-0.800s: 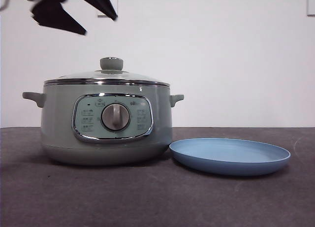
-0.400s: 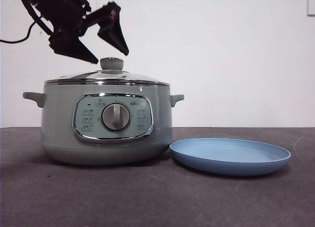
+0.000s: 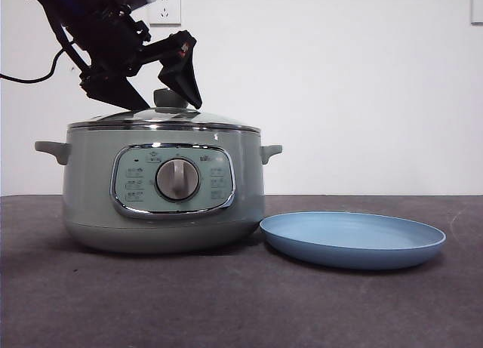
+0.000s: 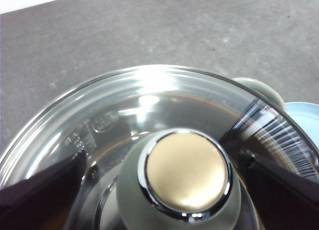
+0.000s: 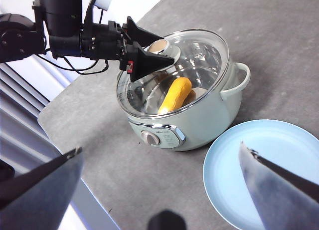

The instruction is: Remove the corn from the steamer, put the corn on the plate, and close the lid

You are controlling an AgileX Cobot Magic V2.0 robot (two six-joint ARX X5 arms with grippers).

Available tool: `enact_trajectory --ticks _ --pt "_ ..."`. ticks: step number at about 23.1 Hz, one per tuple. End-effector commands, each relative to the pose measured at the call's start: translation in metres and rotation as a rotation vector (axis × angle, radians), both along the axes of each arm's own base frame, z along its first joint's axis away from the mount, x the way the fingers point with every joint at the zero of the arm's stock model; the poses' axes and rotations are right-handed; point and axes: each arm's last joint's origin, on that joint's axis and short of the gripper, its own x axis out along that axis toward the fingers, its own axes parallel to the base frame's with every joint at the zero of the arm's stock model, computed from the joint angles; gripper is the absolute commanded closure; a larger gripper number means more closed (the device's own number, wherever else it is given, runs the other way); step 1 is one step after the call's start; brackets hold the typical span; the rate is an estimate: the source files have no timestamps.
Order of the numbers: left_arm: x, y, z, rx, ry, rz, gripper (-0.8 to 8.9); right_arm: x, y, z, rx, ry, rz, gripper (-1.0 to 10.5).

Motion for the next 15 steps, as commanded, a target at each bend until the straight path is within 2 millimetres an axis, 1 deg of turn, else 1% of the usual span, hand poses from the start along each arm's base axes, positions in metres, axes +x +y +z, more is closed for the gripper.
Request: enact_trajectory --ticks 1,2,3,7,12,15 --pt "0.001 -0.002 -0.004 0.008 0.019 -0.001 5.46 0.000 0.000 0.001 -0.005 -0.011 0.002 3.8" --pt "0.000 -0.002 -0.005 0.010 0.026 -0.002 6.33 0.000 0.000 0.001 -0.005 -0.011 0.002 3.8" --pt "0.000 -0.002 -0.005 0.012 0.031 -0.002 6.98 0.000 0.000 0.001 -0.005 -0.011 0.002 3.8" --pt "0.000 -0.002 -0.005 -0.010 0.046 0.006 8.23 0.000 0.000 0.001 -0.005 -0.011 0.002 3.8" --pt "-0.001 -0.002 -0.003 -0.031 0.046 -0.017 8.22 0.000 0.000 0.001 -0.005 -0.011 0.002 3.8" --pt "-0.004 -0.002 0.006 -0.054 0.015 -0.033 8.22 0.000 0.000 0.001 -0.004 -0.011 0.002 3.8"
